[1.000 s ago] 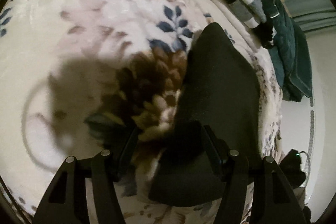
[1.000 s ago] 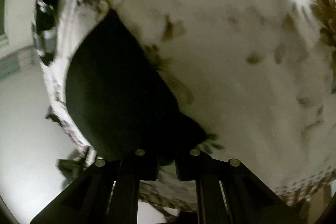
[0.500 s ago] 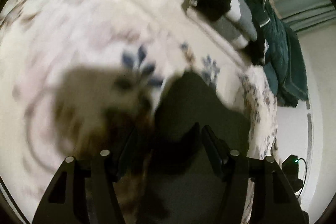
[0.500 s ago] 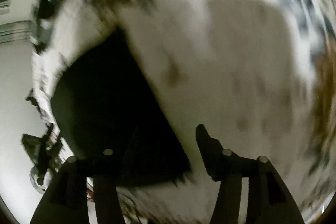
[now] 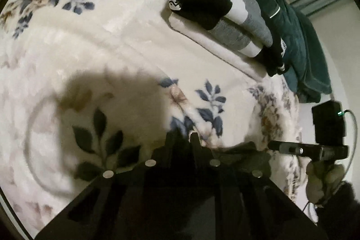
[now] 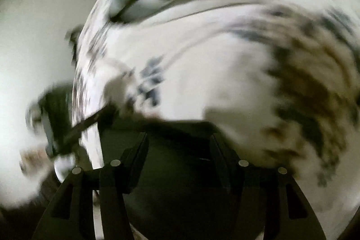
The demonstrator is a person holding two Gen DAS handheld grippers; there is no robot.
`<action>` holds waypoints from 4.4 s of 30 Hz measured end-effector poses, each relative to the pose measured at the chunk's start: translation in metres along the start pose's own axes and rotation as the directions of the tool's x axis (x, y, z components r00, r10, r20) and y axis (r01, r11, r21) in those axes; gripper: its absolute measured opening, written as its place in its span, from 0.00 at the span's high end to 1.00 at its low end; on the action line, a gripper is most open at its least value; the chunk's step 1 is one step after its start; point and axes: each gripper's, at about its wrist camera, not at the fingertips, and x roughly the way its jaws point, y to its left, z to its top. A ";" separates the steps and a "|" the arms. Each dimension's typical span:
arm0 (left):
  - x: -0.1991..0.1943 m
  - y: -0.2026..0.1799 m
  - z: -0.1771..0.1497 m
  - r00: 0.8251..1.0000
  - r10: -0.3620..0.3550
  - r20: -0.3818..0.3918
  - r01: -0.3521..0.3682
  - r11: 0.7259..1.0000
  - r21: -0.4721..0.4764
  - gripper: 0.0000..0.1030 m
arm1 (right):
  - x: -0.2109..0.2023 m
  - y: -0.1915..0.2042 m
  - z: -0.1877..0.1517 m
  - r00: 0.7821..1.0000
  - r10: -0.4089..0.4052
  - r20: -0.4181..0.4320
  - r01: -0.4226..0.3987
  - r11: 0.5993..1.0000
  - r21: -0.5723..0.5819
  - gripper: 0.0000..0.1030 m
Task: Fold small clothes
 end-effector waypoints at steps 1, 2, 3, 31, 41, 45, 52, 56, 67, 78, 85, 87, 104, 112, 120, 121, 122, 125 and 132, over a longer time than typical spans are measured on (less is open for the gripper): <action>-0.002 -0.001 -0.001 1.000 0.005 0.023 -0.005 1.000 0.009 0.92 | 0.011 0.011 0.000 0.999 -0.029 -0.033 0.028 0.999 -0.044 0.43; -0.005 -0.001 -0.002 0.999 0.007 0.042 -0.008 1.000 0.006 0.92 | 0.021 0.018 -0.001 0.997 -0.051 -0.063 0.047 0.997 -0.065 0.43; -0.006 0.000 -0.003 0.998 0.000 0.056 0.000 1.000 -0.004 0.92 | 0.030 0.022 -0.001 0.995 -0.048 -0.088 0.042 0.997 -0.072 0.43; -0.023 0.006 -0.011 0.977 -0.100 0.187 0.108 0.993 -0.037 0.93 | 0.071 0.044 0.038 0.885 0.321 -0.336 -0.353 0.935 -0.038 0.89; -0.022 0.010 -0.012 0.980 -0.090 0.179 0.100 0.994 -0.045 0.93 | -0.003 -0.026 0.032 0.974 -0.049 -0.219 0.039 0.998 -0.050 0.92; -0.023 0.010 -0.011 0.980 -0.098 0.175 0.108 0.993 -0.045 0.93 | -0.033 -0.084 0.011 0.994 -0.029 -0.105 0.045 0.987 0.154 0.41; -0.022 0.010 -0.011 0.981 -0.097 0.169 0.105 0.994 -0.040 0.93 | -0.004 -0.151 -0.053 0.992 0.115 -0.053 -0.080 0.896 0.436 0.42; -0.024 0.012 -0.011 0.980 -0.090 0.175 0.100 0.994 -0.051 0.93 | -0.039 -0.126 -0.068 0.972 -0.004 0.234 -0.087 0.921 0.379 0.94; -0.024 0.041 -0.012 0.994 -0.025 0.110 0.045 0.981 -0.186 0.47 | -0.041 -0.158 -0.110 0.976 -0.073 0.207 -0.059 0.820 0.569 0.86; -0.068 0.067 -0.111 1.000 -0.008 0.029 0.016 0.956 -0.292 0.44 | 0.000 -0.127 -0.229 0.991 0.109 0.073 -0.130 0.742 0.658 0.91; -0.057 0.057 -0.131 0.996 -0.089 -0.011 0.083 0.961 -0.264 0.42 | -0.021 -0.116 -0.249 0.992 0.031 0.124 -0.103 0.770 0.630 0.95; -0.051 0.056 -0.126 0.992 -0.125 -0.015 0.117 0.958 -0.262 0.32 | -0.018 -0.124 -0.241 0.987 0.104 0.125 -0.159 0.776 0.610 0.77; -0.005 0.018 -0.099 0.939 -0.343 -0.003 0.337 0.926 -0.172 0.57 | 0.069 -0.083 -0.140 0.893 0.448 0.051 -0.432 0.819 0.377 0.57; -0.040 -0.007 -0.070 0.953 -0.304 0.010 0.303 0.945 -0.126 0.83 | 0.036 -0.044 -0.142 0.907 0.392 0.154 -0.421 0.831 0.364 0.76; -0.074 -0.057 0.032 0.941 -0.334 0.051 0.336 0.942 -0.020 0.83 | -0.040 0.001 -0.083 0.898 0.359 0.253 -0.423 0.862 0.279 0.76; -0.076 -0.064 0.052 0.938 -0.341 0.061 0.342 0.940 -0.009 0.83 | -0.055 0.008 -0.064 0.898 0.348 0.270 -0.417 0.870 0.264 0.76; -0.077 -0.071 0.071 0.936 -0.345 0.069 0.346 0.938 -0.001 0.83 | -0.062 0.011 -0.054 0.897 0.343 0.279 -0.415 0.872 0.260 0.76; -0.072 -0.087 0.132 0.927 -0.361 0.098 0.360 0.932 0.025 0.83 | -0.093 0.018 0.000 0.894 0.317 0.315 -0.396 0.890 0.227 0.76; -0.014 -0.089 0.260 0.929 -0.351 0.116 0.348 0.936 0.048 0.82 | -0.119 0.000 0.151 0.905 0.243 0.349 -0.330 0.919 0.215 0.76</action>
